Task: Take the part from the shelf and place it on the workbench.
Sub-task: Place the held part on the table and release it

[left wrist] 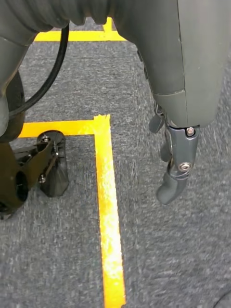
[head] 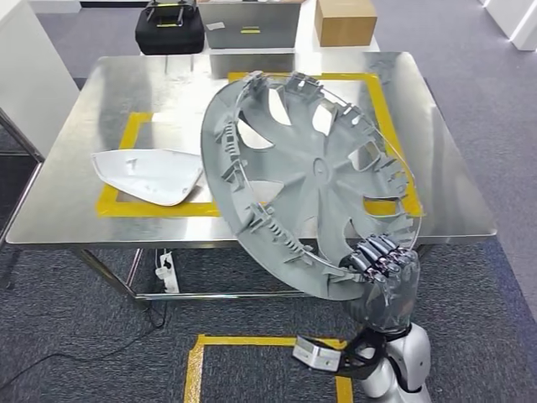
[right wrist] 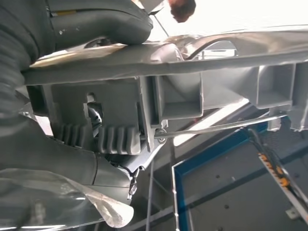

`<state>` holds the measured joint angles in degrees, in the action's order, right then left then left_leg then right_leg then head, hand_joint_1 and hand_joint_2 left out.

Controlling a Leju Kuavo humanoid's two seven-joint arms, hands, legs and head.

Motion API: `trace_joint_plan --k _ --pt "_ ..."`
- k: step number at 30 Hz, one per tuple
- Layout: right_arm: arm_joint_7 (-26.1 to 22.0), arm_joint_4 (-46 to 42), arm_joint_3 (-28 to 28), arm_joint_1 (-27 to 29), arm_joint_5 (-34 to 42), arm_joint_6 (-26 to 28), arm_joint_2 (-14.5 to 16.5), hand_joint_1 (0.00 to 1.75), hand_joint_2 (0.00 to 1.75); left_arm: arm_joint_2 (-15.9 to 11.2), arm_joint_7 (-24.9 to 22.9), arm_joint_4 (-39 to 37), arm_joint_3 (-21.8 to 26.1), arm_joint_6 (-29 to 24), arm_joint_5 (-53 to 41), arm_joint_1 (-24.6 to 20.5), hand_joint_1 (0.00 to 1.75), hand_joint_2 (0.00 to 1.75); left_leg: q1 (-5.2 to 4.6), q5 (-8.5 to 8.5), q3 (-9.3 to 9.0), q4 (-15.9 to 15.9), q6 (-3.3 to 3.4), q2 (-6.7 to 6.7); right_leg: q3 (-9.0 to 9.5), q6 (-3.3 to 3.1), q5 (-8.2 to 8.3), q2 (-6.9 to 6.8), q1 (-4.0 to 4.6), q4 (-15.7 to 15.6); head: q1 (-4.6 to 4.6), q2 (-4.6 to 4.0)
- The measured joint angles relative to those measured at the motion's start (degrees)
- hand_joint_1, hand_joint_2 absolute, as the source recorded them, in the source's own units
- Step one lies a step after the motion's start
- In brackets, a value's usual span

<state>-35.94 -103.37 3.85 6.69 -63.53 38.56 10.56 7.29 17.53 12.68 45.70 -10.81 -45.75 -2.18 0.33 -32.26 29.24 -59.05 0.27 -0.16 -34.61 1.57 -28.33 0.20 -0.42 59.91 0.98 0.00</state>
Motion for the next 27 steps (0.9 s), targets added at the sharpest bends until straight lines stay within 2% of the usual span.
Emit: trace_joint_plan --k 2,3,5,6,7,8,10,11,12,15,17,19,21,22,23,25,26,27 --pt "1.67 1.85 0.07 -2.4 -1.49 0.0 -0.3 1.75 1.75 -0.05 -0.15 0.0 -0.05 0.01 -0.82 -0.21 0.0 1.75 0.05 -1.3 0.73 -2.1 -0.53 0.01 0.54 -0.62 -0.04 -0.06 -0.24 -0.51 -0.11 0.0" --pt "2.7 2.98 0.19 -3.71 -2.43 0.0 -0.52 1.75 1.75 -0.09 -0.22 0.0 -0.1 0.01 -1.25 -0.27 0.0 1.75 0.09 -2.62 2.14 -4.9 -0.77 0.0 0.86 -0.9 -0.12 -0.12 -0.36 -0.73 -0.17 0.0" --pt "4.89 5.4 0.65 -6.24 -4.24 0.0 -1.17 1.75 1.75 -0.12 -0.23 0.0 -0.23 0.05 -2.03 -0.29 0.0 1.75 0.16 -5.26 6.65 -12.65 -1.06 0.0 1.25 -1.27 -0.44 -0.13 -0.33 -0.81 -0.2 0.0" --pt "6.02 6.73 0.98 -7.49 -5.08 0.0 -1.57 1.75 1.75 -0.15 -0.28 0.0 -0.33 0.11 -2.37 -0.27 0.0 1.75 0.19 -5.6 8.72 -15.56 -1.12 0.0 1.47 -1.36 -0.64 -0.08 -0.3 -0.81 -0.21 0.0" --pt "7.3 8.29 1.41 -8.89 -5.86 0.0 -2.04 1.75 1.75 -0.19 -0.37 0.0 -0.45 0.22 -2.77 -0.26 0.0 1.75 0.2 -4.74 10.0 -16.64 -1.09 0.0 1.77 -1.39 -0.87 0.02 -0.28 -0.81 -0.19 0.0" --pt "8.8 10.11 1.94 -10.6 -6.63 -0.01 -2.56 1.75 1.75 -0.25 -0.49 0.0 -0.6 0.39 -3.18 -0.3 0.0 1.75 0.19 -2.65 10.28 -15.49 -0.98 0.0 2.16 -1.38 -1.12 0.14 -0.26 -0.8 -0.21 0.0" --pt "12.88 14.91 3.37 -14.83 -8.52 -0.02 -3.8 1.75 1.75 -0.38 -0.87 0.0 -1.09 0.96 -4.25 -0.66 0.0 1.75 0.1 3.02 8.63 -8.72 -0.48 0.0 3.0 -1.2 -1.67 0.34 -0.25 -0.83 -0.18 0.0" --pt "15.33 17.66 4.19 -17.28 -10.11 -0.03 -4.47 1.75 1.75 -0.43 -1.02 0.0 -1.4 1.34 -4.78 -0.97 0.0 1.75 -0.03 4.99 7.7 -5.52 -0.21 0.0 3.2 -1.01 -1.89 0.42 -0.15 -0.79 -0.21 0.0" --pt "17.91 20.5 5.06 -19.9 -12.2 -0.03 -5.16 1.75 1.75 -0.44 -1.11 0.0 -1.75 1.79 -5.29 -1.4 0.0 1.75 -0.17 5.82 7.06 -3.19 0.05 0.0 3.12 -0.72 -1.98 0.45 -0.1 -0.76 -0.23 0.0" --pt "24.64 29.73 8.1 -28.57 -19.31 -0.15 -7.57 1.75 1.75 -0.3 -1.11 0.0 -2.83 2.83 -6.31 -2.9 0.0 1.75 -0.33 5.54 6.76 -1.16 0.64 -0.06 2.39 0.31 -1.75 0.42 -0.08 -1.03 -0.28 0.0" --pt "27.67 36.67 10.52 -34.35 -21.71 -0.41 -9.23 1.75 1.75 -0.11 -1.15 0.01 -3.49 2.74 -6.74 -3.76 0.0 1.75 -0.02 5.87 6.48 -0.45 1.2 -0.07 1.54 0.87 -2.54 0.26 -0.1 0.05 -0.17 0.0" --pt "30.01 43.28 12.74 -39.37 -23.06 -0.9 -10.57 1.75 1.75 0.06 -1.34 0.02 -4.04 2.2 -7.24 -4.48 0.0 1.75 0.19 6.0 6.22 -0.05 1.66 -0.07 -1.48 1.31 -5.03 0.14 -0.18 5.63 0.0 0.0" --pt "32.56 49.42 15.08 -43.56 -24.78 -1.87 -11.6 1.75 1.75 0.24 -1.71 0.02 -4.6 1.73 -7.79 -4.86 0.0 1.75 0.2 5.88 6.17 -0.06 1.85 -0.08 -5.87 1.63 -7.24 0.11 -0.26 13.2 0.07 0.0" --pt "33.69 52.16 16.38 -45.27 -25.49 -2.41 -12.04 1.75 1.75 0.34 -1.91 0.02 -4.88 1.62 -8.02 -4.92 0.0 1.75 0.22 5.78 6.07 -0.07 1.88 -0.1 -7.33 1.74 -7.02 0.1 -0.28 15.02 0.06 0.0" --pt "34.54 54.6 17.63 -46.73 -25.96 -2.87 -12.47 1.75 1.75 0.41 -2.05 0.02 -5.13 1.55 -8.17 -4.96 0.0 1.75 0.26 5.64 5.92 -0.1 1.85 -0.18 -7.7 1.78 -5.55 0.06 -0.31 14.53 0.08 0.0" --pt "35.24 58.2 19.47 -48.69 -26.31 -3.32 -13.17 1.75 1.75 0.57 -2.16 0.02 -5.51 1.5 -8.29 -5.0 0.0 1.75 0.35 5.19 5.47 -0.22 1.58 -0.47 -5.49 1.72 -0.57 -0.11 -0.35 7.75 0.1 0.0" --pt "35.45 59.62 20.1 -49.47 -26.35 -3.45 -13.43 1.75 1.75 0.61 -2.16 0.02 -5.66 1.44 -8.31 -5.05 0.0 1.75 0.26 4.96 5.4 -0.38 1.33 -0.62 -3.93 1.63 1.28 -0.2 -0.28 4.18 0.1 0.0" --pt "35.79 60.95 20.78 -50.27 -26.38 -3.65 -13.6 1.75 1.75 0.63 -2.16 0.02 -5.77 1.34 -8.32 -5.09 0.0 1.75 0.17 4.81 5.52 -0.55 1.09 -0.72 -2.68 1.42 2.05 -0.25 -0.23 1.41 0.15 0.0"
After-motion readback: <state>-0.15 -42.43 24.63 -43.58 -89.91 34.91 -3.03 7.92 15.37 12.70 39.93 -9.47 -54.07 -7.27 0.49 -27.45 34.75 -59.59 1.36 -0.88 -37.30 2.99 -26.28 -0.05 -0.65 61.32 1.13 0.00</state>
